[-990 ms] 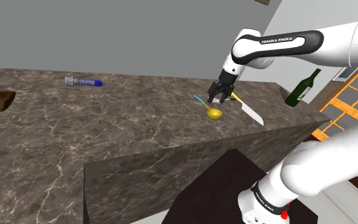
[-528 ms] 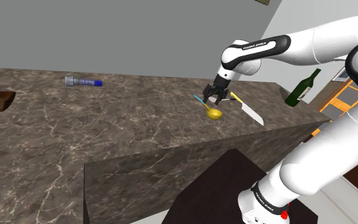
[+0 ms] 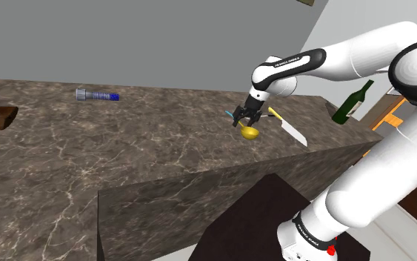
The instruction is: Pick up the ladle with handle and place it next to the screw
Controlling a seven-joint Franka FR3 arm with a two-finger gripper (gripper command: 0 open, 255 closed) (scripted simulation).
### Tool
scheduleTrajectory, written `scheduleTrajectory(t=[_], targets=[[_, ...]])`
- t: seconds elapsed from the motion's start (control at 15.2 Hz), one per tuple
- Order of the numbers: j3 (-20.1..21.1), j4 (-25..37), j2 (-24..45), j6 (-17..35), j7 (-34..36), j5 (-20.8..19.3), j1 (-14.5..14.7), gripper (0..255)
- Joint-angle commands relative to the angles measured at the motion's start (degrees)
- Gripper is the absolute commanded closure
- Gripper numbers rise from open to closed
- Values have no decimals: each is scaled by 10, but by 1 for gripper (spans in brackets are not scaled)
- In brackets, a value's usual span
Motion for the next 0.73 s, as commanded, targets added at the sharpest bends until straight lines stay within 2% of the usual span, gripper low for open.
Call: scheduleTrajectory(t=[0.0, 0.4, 0.46, 0.66], targets=[[0, -1, 4, 5, -2, 2, 0, 0], [0, -1, 4, 5, -2, 2, 0, 0], [0, -1, 4, 5, -2, 2, 0, 255], [0, -1, 4, 5, -2, 2, 0, 255]])
